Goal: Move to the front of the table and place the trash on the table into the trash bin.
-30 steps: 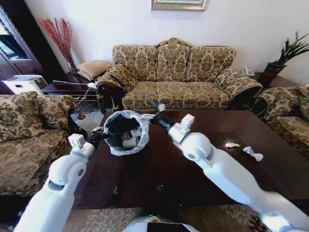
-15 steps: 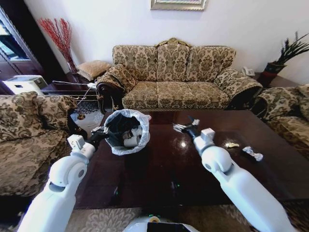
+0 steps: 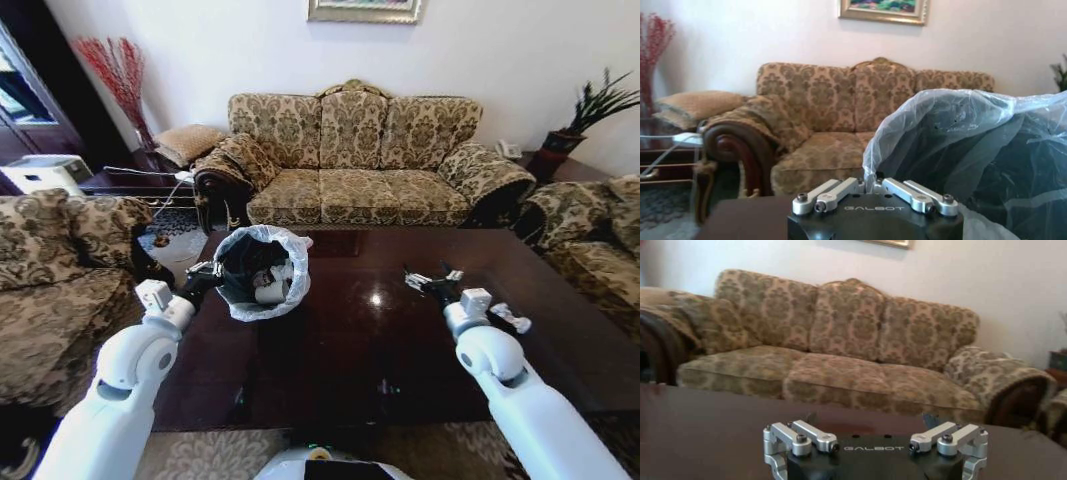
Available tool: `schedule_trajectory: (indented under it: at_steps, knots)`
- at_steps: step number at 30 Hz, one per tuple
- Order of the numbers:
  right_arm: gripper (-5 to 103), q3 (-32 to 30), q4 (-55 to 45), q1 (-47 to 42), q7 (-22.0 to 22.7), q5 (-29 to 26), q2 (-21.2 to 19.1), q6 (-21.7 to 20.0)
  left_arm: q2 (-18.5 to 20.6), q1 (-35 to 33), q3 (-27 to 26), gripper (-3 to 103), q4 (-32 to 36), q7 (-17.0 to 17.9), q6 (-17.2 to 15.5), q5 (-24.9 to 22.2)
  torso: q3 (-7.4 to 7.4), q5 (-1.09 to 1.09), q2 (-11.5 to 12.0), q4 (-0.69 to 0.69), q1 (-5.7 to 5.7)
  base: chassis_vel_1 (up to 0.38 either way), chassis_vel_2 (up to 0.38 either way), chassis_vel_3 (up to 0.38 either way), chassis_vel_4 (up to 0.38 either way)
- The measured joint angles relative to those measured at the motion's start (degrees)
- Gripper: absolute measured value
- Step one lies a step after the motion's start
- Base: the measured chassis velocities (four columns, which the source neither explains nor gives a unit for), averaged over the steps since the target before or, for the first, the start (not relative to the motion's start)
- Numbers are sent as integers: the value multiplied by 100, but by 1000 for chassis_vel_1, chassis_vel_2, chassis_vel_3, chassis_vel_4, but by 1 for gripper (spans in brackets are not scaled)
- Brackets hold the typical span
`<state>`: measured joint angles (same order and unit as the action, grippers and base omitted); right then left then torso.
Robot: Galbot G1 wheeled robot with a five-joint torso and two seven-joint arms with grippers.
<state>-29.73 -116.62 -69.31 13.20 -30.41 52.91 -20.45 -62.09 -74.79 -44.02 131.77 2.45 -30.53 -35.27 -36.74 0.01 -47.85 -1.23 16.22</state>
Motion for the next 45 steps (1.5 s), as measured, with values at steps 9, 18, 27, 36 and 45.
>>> schedule_trajectory:
  at_steps: [9,18,27,36,45]
  knots:
    - [100,-50,396,164,-69,-12,67,86,-138,-127,-18,1,193,-6,0,5,0,-2,0,-1,0,-318,-299,301,305]
    - [100,-11,519,137,-248,4,120,125,-230,-144,4,1,247,-8,-8,31,0,-2,0,2,0,-354,-363,351,362]
    - [100,-8,1052,-177,-1722,41,251,434,-341,-204,34,1,346,-18,-13,94,1,5,0,0,-1,-174,-180,182,178]
    - [100,126,1669,-44,-2148,121,303,506,-419,-235,31,1,348,-22,-17,161,0,-2,0,-7,0,33,37,-5,-16]
    - [100,82,1668,-493,-1800,-19,409,418,-411,-210,47,1,273,-47,-17,175,0,0,0,0,0,0,0,0,0]
